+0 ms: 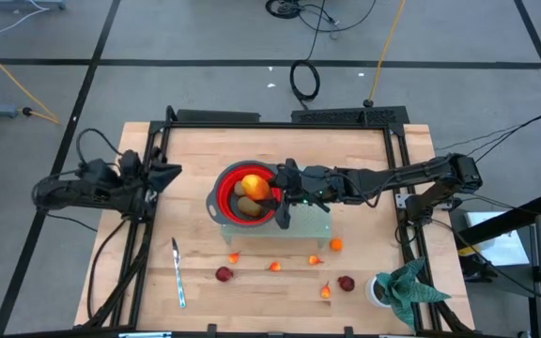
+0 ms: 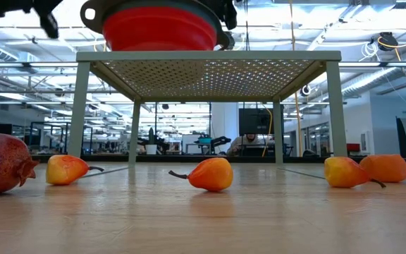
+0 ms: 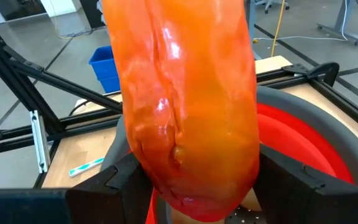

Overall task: Pick & Place Fruit
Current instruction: Put the mango fruit into the strainer

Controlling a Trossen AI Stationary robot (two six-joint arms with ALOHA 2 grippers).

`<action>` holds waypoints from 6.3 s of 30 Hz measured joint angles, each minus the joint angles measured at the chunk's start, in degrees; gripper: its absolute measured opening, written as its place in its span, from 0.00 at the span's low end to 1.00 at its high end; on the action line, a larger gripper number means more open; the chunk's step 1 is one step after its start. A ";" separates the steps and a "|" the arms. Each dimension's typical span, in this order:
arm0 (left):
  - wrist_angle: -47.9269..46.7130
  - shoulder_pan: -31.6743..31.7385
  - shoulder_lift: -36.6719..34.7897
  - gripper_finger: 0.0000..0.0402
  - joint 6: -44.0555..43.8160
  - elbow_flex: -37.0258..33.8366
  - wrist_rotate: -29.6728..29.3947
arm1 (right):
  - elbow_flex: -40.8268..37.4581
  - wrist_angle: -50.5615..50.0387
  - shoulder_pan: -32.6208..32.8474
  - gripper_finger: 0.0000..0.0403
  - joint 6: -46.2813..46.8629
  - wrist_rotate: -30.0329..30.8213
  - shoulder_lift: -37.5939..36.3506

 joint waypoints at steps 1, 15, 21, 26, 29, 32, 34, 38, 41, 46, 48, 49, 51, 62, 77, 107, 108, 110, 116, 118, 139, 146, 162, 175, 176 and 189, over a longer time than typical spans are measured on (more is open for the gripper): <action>2.93 0.00 1.76 0.12 0.64 0.00 0.50 | 0.00 0.00 0.00 0.56 0.00 0.00 0.00; 23.60 -0.02 26.71 0.51 2.76 5.33 2.57 | 0.00 -0.04 0.00 0.56 -0.24 0.20 0.00; 20.61 -0.02 35.59 0.63 6.03 13.40 6.78 | 0.00 -0.04 0.00 0.56 -0.24 0.20 0.00; 9.37 -0.02 42.02 0.69 7.35 21.45 7.82 | 0.00 -0.04 0.00 0.56 -0.24 0.17 0.00; 3.87 -0.08 45.11 0.71 8.25 25.55 8.35 | 0.00 -0.04 0.00 0.56 -0.24 0.03 0.00; 0.04 -0.40 47.55 0.73 8.47 28.52 8.38 | 0.00 -0.04 0.00 0.56 -0.24 0.01 0.00; -1.67 -0.77 49.10 0.73 9.32 30.23 8.40 | 0.00 -0.04 0.00 0.56 -0.24 0.00 0.00; -3.10 -1.46 51.20 0.74 9.86 31.68 8.07 | -0.06 -0.12 0.00 0.56 -0.26 -0.07 0.00; -3.62 -1.46 52.41 0.74 9.84 31.71 6.65 | -0.07 -0.04 0.00 0.56 -0.26 -0.11 0.00; -2.88 -1.47 54.32 0.74 9.82 31.69 5.75 | -0.07 0.11 0.00 0.56 -0.26 -0.05 0.00; -2.51 -1.64 55.44 0.74 9.82 31.69 6.10 | -0.07 0.11 0.00 0.56 -0.26 -0.17 0.00; -1.96 -1.72 55.95 0.74 9.82 31.69 6.35 | -0.07 0.11 0.00 0.56 -0.26 -0.22 0.00; -0.67 -1.75 56.67 0.74 9.78 31.67 6.53 | -0.07 0.14 0.02 0.56 -0.26 -0.25 0.00; 1.42 -1.75 57.78 0.59 10.29 31.67 6.63 | -0.04 0.24 0.07 0.56 -0.19 -0.25 -0.04; -2.17 -1.84 54.58 0.50 10.98 31.58 7.20 | 0.04 -0.67 0.38 0.78 0.10 0.01 -0.04; -18.17 -1.89 55.65 0.51 -4.74 39.78 0.15 | -3.77 -20.91 8.16 0.35 -1.73 0.31 -21.34; -19.84 -1.83 56.87 0.51 -6.28 41.44 0.13 | -4.62 -20.77 8.41 0.31 -1.73 0.33 -22.09; -23.70 -1.67 59.44 0.51 -9.12 45.23 -0.17 | -6.46 -20.00 8.74 0.24 -1.73 0.35 -23.46; -38.06 -1.04 67.20 0.51 -17.86 56.40 -3.15 | -11.87 -14.85 9.82 0.04 -1.77 0.30 -26.58; -40.65 -0.29 69.28 0.51 -21.17 59.42 -2.65 | -13.64 -12.97 10.24 0.01 -2.83 0.13 -27.43; -54.00 5.22 74.67 0.51 -53.33 64.63 2.84 | -16.55 -9.51 12.13 0.00 -10.66 -0.01 -28.83; -53.60 5.79 75.96 0.51 -58.61 64.63 3.96 | -16.55 -10.21 12.13 0.00 -10.71 -0.11 -28.81; -51.06 5.79 77.67 0.51 -61.25 64.63 8.29 | -16.55 -10.82 12.13 0.00 -13.27 -0.24 -28.81; -51.22 5.27 77.67 0.68 -59.31 64.63 8.22 | -16.55 -10.80 12.13 0.00 -13.70 -0.25 -28.81; -51.21 5.29 77.67 0.70 -59.25 64.63 8.22 | -16.55 -10.81 12.13 0.00 -13.70 -0.24 -28.81; -51.35 5.68 75.89 0.79 -58.66 64.59 9.71 | -16.55 -10.75 12.13 0.00 -13.40 -0.26 -28.81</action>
